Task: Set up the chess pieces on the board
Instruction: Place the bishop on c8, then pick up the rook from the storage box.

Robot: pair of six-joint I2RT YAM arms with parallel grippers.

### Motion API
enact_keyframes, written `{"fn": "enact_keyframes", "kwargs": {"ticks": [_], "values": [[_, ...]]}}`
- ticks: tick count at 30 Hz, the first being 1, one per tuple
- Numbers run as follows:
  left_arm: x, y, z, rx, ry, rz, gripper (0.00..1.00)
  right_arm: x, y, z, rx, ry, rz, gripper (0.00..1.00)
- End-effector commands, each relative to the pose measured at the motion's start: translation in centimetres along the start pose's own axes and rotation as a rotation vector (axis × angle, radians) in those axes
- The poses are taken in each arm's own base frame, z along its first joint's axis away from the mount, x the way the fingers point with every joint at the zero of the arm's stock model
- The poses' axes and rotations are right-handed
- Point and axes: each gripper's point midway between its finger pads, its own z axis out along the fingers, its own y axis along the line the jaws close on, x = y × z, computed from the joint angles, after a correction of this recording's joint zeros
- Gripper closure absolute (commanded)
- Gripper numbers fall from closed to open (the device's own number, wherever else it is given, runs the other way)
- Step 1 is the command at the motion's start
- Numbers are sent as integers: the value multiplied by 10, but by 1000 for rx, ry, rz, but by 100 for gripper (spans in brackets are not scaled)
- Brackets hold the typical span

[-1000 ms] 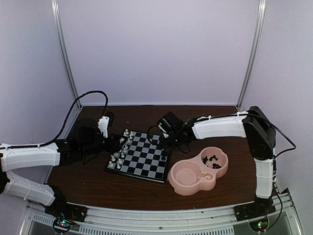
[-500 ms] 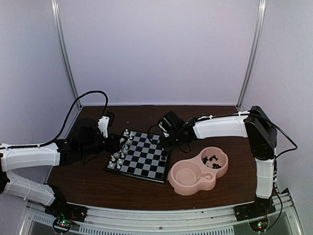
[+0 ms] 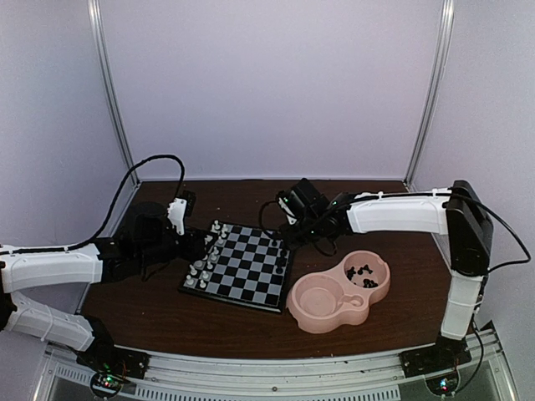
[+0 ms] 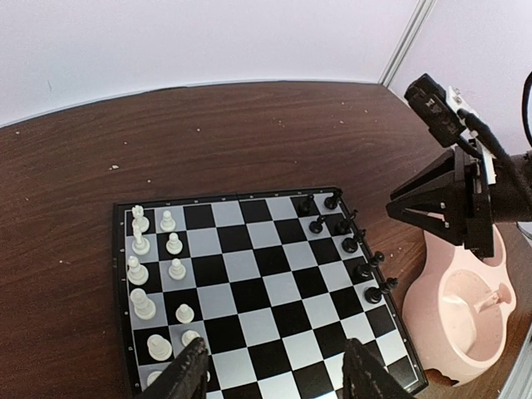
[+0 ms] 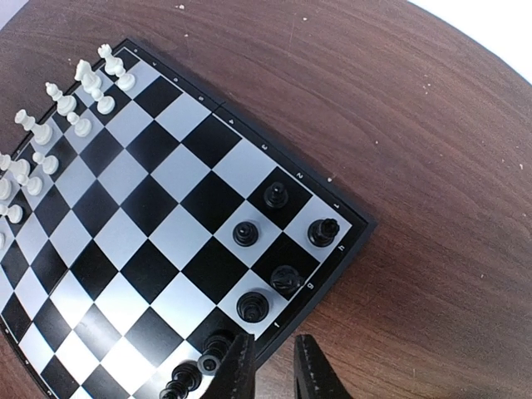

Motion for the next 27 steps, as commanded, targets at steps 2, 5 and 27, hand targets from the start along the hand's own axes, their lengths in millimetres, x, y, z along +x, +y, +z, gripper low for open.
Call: {"fn": "enact_keyframes", "kwargs": {"ticks": [2,5,27], "values": [[-12,-5,-1,18,-43,5,45,-15,-15,-23,38,-87,21,80],[-13,-5,-1,21,-45,4,45,-19,-25,-34,71,-132,41,80],[-5,-11,3,49,-33,-1,45,50,-121,-142,313,-316,121,71]]}}
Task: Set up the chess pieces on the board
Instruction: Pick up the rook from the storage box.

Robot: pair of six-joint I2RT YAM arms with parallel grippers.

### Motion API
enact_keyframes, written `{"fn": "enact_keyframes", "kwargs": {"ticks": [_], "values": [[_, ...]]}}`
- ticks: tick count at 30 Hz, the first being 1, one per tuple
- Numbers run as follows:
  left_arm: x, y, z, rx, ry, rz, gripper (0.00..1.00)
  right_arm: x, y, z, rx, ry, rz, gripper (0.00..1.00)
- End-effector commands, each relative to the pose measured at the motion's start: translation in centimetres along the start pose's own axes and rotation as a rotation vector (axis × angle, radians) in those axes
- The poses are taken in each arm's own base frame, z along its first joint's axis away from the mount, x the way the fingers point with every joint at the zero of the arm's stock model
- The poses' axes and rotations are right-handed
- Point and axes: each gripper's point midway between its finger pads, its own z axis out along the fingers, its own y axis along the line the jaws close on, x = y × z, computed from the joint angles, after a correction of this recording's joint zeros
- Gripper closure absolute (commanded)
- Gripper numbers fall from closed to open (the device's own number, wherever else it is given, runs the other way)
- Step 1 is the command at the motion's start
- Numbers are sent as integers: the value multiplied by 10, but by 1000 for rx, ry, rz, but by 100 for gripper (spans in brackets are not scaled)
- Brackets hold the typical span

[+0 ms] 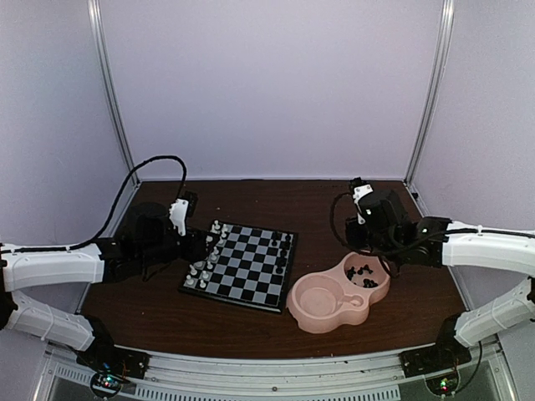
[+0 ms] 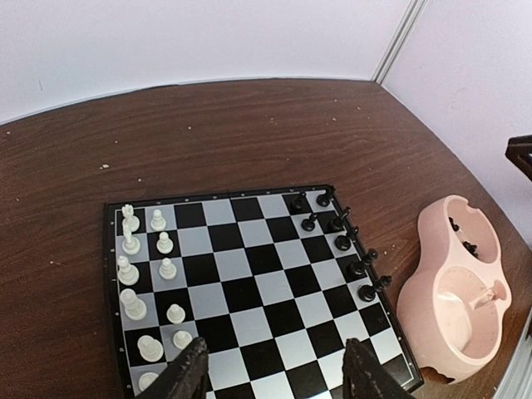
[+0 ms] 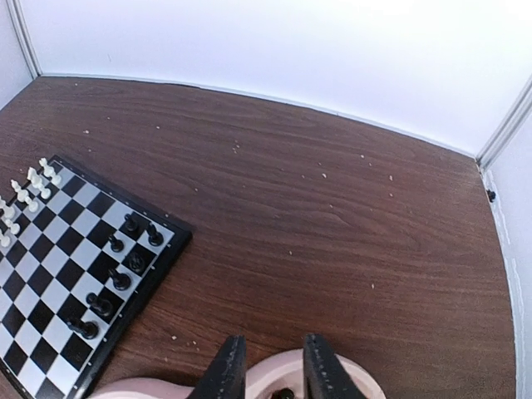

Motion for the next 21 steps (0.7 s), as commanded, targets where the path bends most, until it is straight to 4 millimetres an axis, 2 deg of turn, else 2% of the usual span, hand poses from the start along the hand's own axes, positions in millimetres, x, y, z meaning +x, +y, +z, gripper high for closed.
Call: {"fn": "enact_keyframes", "kwargs": {"ticks": [1,3,6,10,13,17,21], "values": [[-7,-5,1,17,-40,8,45,38,-27,-9,60,46,-15,65],[-9,-2,-1,2,-54,30,45,51,-36,-7,75,76,2,56],[-11,1,-3,-16,-67,52,45,68,-39,8,66,157,39,55],[-11,-1,-2,-10,-67,54,45,86,-32,33,55,280,50,61],[-10,-3,1,0,-59,47,45,102,-39,45,96,388,57,70],[-9,-4,1,10,-57,41,45,115,-40,44,58,437,97,69],[-10,-5,1,11,-58,38,45,116,-41,30,14,409,101,69]]}}
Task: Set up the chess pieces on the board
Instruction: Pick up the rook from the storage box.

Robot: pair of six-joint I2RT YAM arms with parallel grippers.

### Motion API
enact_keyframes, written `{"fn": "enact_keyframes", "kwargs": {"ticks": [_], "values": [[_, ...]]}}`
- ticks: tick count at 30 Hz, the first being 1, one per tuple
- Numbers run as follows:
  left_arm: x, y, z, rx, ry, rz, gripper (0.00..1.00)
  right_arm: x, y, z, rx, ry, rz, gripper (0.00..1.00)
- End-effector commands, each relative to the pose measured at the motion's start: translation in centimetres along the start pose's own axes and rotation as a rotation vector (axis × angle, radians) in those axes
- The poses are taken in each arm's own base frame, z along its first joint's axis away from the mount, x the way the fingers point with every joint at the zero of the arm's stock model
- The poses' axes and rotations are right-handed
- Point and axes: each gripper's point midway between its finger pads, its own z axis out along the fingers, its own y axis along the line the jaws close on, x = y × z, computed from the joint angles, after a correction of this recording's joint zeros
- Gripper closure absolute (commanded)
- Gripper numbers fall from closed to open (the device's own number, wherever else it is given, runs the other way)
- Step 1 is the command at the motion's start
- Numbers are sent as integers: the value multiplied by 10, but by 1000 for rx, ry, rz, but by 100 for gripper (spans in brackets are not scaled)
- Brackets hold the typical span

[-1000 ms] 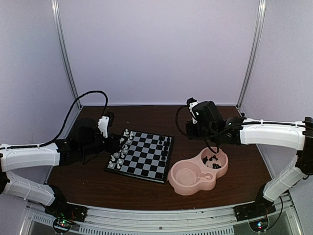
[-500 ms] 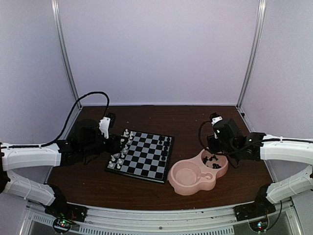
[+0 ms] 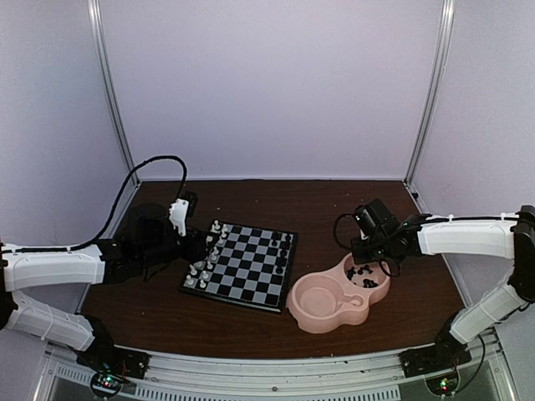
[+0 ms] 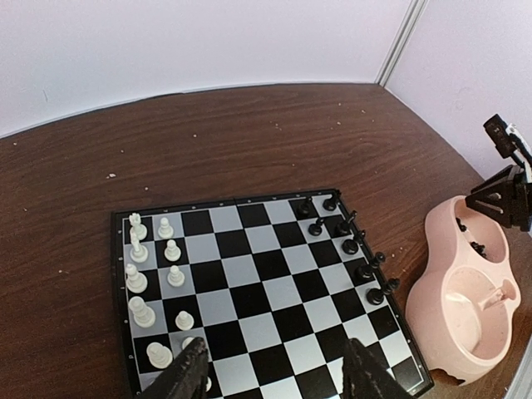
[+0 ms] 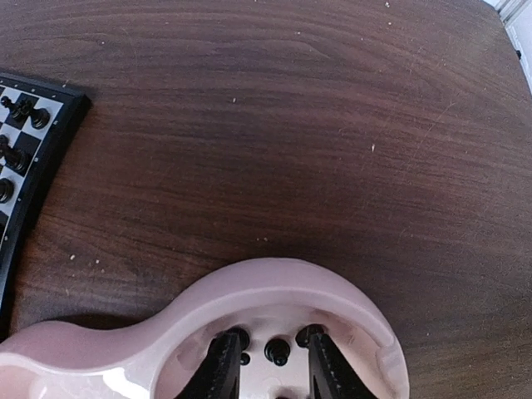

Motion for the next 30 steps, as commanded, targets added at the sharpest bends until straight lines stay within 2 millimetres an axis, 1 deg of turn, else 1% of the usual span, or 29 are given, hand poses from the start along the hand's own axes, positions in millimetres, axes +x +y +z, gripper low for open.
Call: {"fn": "enact_keyframes", "kwargs": {"ticks": [1,2,5,8,14,18,23,26,30], "values": [[-9,-7,0,27,-40,1,45,10,-3,-18,-64,-9,15,68],[-9,-7,0,30,-40,2,45,16,-6,-20,-68,-9,13,68],[-8,-7,0,29,-39,1,45,22,-9,-27,-97,-31,30,63],[-9,-7,-1,29,-41,2,45,28,-11,-25,-91,-20,48,60],[-11,-5,-4,13,-52,12,45,34,-5,-9,-76,45,35,61],[-11,-5,-4,12,-49,15,45,36,-7,2,-66,81,54,61],[-11,-6,-3,17,-44,13,45,42,-8,16,-106,132,109,61],[-10,-7,-2,20,-42,12,45,47,-4,25,-134,173,126,60],[-12,-7,-5,19,-48,11,45,50,-3,30,-132,198,124,59]]}}
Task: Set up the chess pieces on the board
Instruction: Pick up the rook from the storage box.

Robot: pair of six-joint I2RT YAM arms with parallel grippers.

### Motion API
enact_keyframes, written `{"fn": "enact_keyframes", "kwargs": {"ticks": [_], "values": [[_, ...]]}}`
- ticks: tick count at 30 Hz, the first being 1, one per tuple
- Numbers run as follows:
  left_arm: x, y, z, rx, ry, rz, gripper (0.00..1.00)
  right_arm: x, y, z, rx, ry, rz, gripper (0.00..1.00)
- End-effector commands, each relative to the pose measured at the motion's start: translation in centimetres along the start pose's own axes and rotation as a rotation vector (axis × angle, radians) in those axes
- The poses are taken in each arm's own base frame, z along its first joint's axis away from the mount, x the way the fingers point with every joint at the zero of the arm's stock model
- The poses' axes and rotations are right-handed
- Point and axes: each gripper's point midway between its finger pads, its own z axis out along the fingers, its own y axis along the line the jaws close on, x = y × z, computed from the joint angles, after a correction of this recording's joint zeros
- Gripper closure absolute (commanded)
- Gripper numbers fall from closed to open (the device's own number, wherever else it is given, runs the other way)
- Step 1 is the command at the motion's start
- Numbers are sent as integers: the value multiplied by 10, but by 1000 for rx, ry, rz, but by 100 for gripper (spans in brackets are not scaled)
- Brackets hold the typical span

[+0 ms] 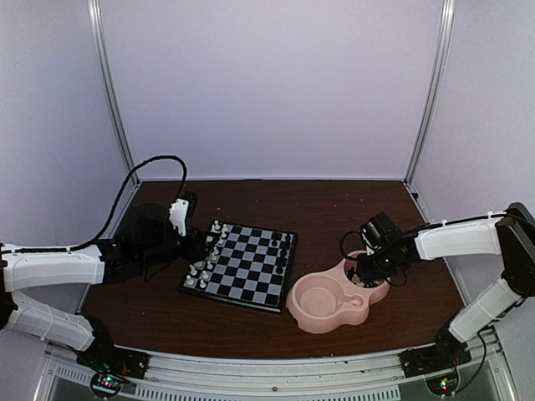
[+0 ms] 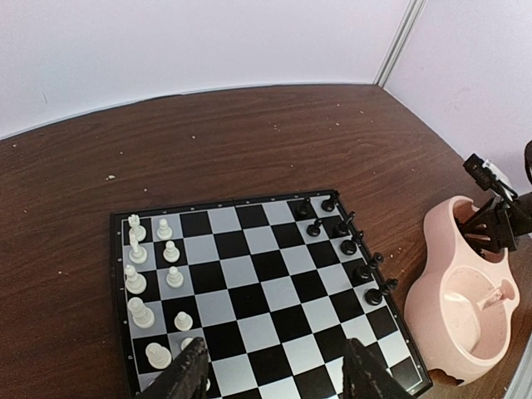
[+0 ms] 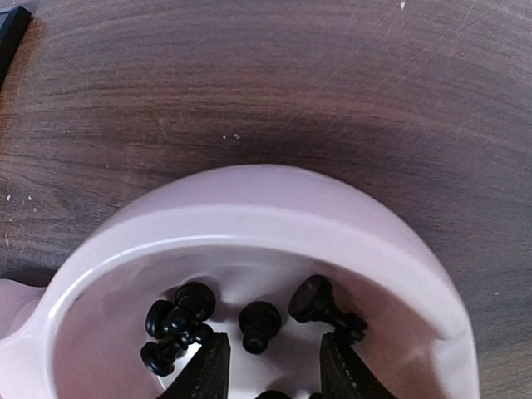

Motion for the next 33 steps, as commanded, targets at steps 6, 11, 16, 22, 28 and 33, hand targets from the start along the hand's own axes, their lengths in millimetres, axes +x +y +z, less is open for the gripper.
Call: {"fn": "enact_keyframes", "kwargs": {"ticks": [6,11,16,22,28,33], "values": [[-12,-4,-4,14,-47,8,45,-8,10,9,-26,31,19,61],[-12,-5,-3,16,-42,8,45,-9,15,11,-51,33,18,63],[-12,-5,-3,16,-41,9,45,-4,25,20,-88,85,3,67],[-13,-5,-4,14,-43,10,45,-11,24,11,-94,44,-3,78],[-15,-6,-7,22,-51,7,45,-22,17,-10,-84,-47,2,81],[-16,-8,-8,32,-52,2,45,-31,11,-27,-78,-121,8,87]]}}
